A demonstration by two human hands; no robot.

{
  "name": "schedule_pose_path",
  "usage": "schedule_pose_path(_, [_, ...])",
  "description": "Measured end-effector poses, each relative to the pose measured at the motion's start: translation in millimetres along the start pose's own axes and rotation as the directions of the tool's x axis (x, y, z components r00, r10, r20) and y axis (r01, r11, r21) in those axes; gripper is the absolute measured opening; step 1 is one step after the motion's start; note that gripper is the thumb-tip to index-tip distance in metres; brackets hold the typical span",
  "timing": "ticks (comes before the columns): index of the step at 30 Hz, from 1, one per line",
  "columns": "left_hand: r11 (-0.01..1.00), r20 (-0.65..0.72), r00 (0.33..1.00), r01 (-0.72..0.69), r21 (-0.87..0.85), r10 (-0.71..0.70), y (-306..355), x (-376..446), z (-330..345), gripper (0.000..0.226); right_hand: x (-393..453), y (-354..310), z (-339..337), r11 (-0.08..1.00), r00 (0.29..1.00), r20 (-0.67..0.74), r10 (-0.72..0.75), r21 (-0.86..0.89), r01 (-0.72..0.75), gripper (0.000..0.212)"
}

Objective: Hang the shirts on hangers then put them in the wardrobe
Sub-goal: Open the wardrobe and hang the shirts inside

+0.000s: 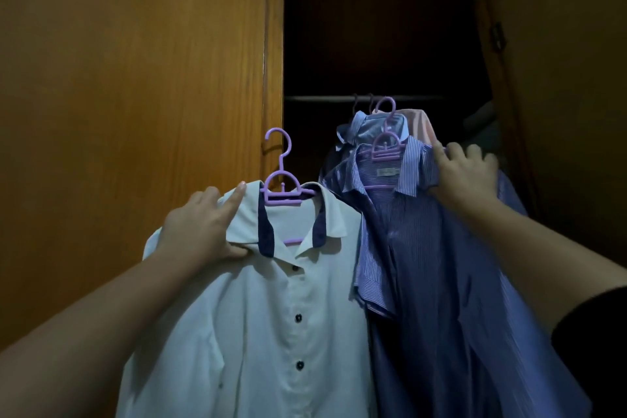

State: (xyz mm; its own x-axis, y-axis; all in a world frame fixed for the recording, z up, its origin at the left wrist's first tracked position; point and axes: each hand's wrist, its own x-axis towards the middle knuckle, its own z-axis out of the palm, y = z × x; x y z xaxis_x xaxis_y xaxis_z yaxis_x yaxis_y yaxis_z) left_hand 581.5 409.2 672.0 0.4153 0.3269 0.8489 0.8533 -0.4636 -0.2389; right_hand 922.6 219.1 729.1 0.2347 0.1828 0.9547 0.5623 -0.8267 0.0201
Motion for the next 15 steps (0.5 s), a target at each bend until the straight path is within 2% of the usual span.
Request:
schedule_pose_path(4, [0.999,0.018,1.0,-0.018,0.03,0.017,-3,4,-2,0.112,15,-15,10,0.998,0.998,0.025,-0.058,0.006,0.058,0.083])
schedule_pose_path(9, [1.0,0.039,0.999,-0.011,0.01,0.01,-9,9,-3,0.114,44,-35,21,0.983,0.984,-0.058,-0.169,0.066,0.173,0.084])
schedule_pose_path(15, [0.997,-0.046,0.999,0.021,0.078,-0.018,-7,29,-11,0.115,91,-65,35,0.973,0.981,-0.091,-0.17,0.141,0.182,0.08])
